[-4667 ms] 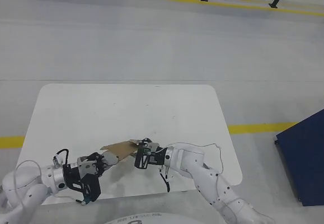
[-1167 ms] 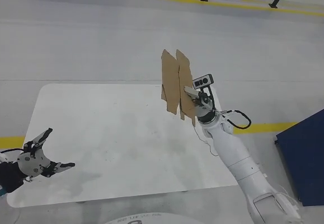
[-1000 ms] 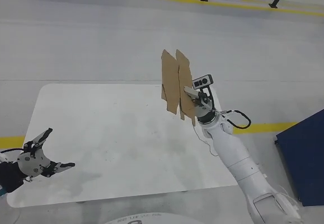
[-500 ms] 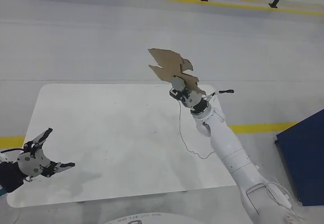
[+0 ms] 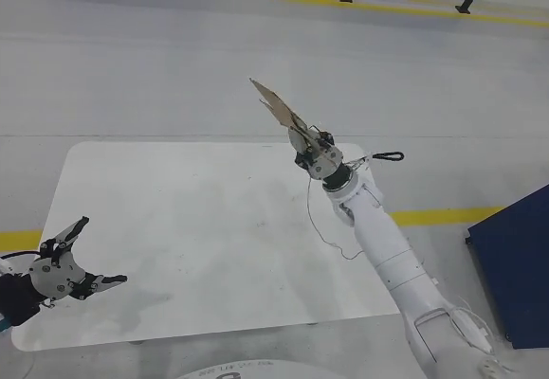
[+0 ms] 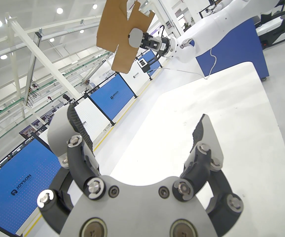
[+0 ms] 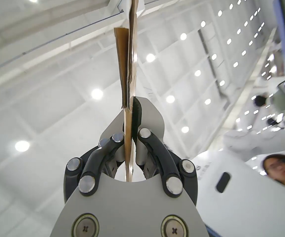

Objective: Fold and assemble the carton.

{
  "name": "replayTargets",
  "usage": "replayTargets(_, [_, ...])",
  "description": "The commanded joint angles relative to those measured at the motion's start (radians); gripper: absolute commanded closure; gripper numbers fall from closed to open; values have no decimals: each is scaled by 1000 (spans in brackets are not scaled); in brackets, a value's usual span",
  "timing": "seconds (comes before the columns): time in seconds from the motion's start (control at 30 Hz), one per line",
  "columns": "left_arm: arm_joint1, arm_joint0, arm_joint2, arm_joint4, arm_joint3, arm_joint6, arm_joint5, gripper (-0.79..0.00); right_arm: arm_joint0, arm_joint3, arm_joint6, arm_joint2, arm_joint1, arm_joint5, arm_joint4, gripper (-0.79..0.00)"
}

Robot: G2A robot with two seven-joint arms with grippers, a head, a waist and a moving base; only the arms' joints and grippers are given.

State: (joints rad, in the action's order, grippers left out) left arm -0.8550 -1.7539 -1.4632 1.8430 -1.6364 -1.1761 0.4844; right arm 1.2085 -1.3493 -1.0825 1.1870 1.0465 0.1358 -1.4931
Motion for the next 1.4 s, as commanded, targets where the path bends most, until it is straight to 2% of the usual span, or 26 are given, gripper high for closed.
replayTargets(0.0, [0, 0, 0, 0, 0, 0, 0, -785, -2, 6, 15, -7, 3, -141, 121, 0])
replayTargets(0.13, [0, 0, 0, 0, 0, 0, 0, -785, -6, 24, 99, -8, 7, -397, 372, 0])
replayTargets(0.23, [0, 0, 0, 0, 0, 0, 0, -785, -16, 51, 148, -9, 12, -501, 476, 0])
replayTargets(0.3, [0, 0, 0, 0, 0, 0, 0, -785, -16, 47, 140, -8, 19, -554, 465, 0])
replayTargets(0.87, [0, 0, 0, 0, 0, 0, 0, -785, -16, 47, 134, -7, 20, -561, 456, 0])
replayTargets(0.9, [0, 0, 0, 0, 0, 0, 0, -785, -13, 34, 141, -3, 19, -587, 498, 0])
replayTargets(0.97, [0, 0, 0, 0, 0, 0, 0, -785, 11, 4, 183, 12, 15, -722, 668, 0])
replayTargets(1.1, [0, 0, 0, 0, 0, 0, 0, -785, 66, -23, 231, 35, 9, -864, 889, 0])
replayTargets(1.23, [0, 0, 0, 0, 0, 0, 0, -785, 93, -22, 360, 52, 11, -943, 1141, 0])
replayTargets(1.37, [0, 0, 0, 0, 0, 0, 0, -785, 137, -68, 598, 90, 18, -967, 1538, 0])
